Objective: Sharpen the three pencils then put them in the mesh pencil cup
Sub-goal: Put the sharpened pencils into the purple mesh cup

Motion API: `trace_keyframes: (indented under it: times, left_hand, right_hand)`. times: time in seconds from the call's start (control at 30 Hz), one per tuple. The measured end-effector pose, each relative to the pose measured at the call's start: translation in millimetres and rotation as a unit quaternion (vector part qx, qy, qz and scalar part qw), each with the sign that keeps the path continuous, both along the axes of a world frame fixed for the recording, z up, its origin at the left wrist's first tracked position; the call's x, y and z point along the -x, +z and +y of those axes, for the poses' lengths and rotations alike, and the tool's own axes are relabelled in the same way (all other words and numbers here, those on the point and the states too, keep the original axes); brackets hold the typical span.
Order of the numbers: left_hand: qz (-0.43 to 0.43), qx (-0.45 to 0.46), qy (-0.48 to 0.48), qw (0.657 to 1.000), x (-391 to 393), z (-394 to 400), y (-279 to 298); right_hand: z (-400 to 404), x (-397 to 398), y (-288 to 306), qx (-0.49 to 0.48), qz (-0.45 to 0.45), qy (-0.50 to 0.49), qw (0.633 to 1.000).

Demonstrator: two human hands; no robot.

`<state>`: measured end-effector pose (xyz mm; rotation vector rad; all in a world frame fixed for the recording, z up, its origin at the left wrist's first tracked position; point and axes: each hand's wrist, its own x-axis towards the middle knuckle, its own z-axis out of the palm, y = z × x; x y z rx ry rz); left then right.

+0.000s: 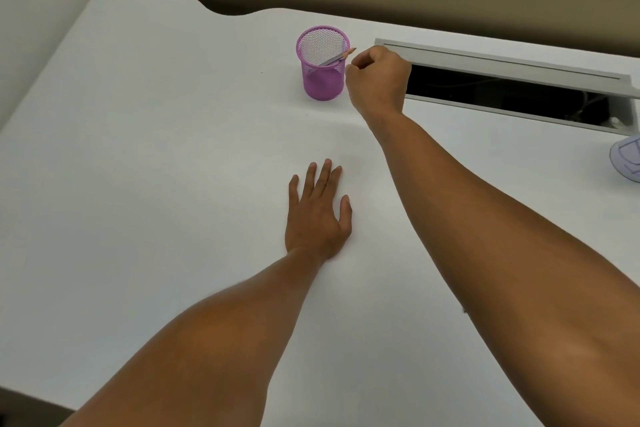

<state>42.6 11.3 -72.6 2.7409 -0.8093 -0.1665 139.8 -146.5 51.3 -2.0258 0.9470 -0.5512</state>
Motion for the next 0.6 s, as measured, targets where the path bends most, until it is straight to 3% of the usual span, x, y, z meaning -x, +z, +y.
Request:
trace_keyframes:
  times: [0.27,0.6]
  left_hand:
    - [-0.008,-0.001,0.000,1.000,1,0,0]
    - [-0.011,-0.005,-0.004,1.000,2,2,-2]
  right_hand:
    - [-16,52,-23,-0.054,0.076,0.018,0.995]
    - [-45,131,-35,-0.102,0.138,-0.043,0.984]
